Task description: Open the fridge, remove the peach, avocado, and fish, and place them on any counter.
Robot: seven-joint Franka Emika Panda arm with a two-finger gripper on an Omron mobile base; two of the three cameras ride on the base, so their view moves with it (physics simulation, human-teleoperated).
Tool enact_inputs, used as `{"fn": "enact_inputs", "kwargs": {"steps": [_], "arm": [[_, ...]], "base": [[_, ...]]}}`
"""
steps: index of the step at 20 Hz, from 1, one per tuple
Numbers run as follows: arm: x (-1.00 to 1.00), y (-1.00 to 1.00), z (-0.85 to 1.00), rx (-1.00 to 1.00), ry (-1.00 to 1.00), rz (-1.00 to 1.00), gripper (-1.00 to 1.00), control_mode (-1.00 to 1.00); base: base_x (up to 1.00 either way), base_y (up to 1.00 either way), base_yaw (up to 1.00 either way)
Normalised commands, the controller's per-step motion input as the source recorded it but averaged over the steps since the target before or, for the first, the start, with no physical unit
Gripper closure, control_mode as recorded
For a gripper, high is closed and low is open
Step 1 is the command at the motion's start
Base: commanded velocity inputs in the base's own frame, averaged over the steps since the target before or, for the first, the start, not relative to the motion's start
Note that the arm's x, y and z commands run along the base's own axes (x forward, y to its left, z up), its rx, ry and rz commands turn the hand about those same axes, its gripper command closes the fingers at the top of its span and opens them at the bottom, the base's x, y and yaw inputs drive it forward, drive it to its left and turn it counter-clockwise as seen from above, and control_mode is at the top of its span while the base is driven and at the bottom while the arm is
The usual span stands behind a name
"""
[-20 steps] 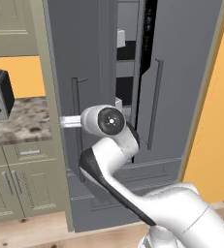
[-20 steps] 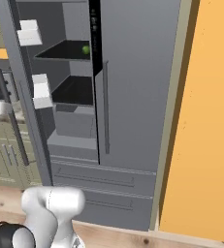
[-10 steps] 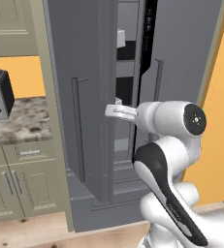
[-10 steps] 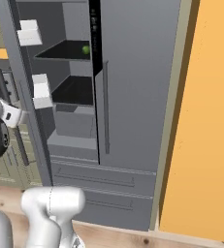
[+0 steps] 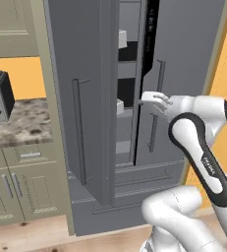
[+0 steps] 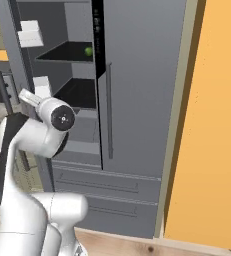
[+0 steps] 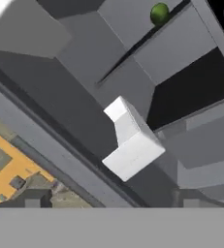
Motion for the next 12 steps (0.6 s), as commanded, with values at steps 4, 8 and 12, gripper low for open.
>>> {"fn": "enact_inputs", "kwargs": {"steps": [4,8,12], "arm": [[1.0,-0.13,-0.25,0.33,0.42,0.23,-1.0,-1.0],[1.0,-0.03,-0.19,0.33,0.39,0.23,-1.0,-1.0],[1.0,0.07,-0.27,0.22,0.19,0.16,-1.0,-1.0]], "base": [[0.0,0.0,0.0],[0.0,0.0,0.0],[0.0,0.0,0.0]]}}
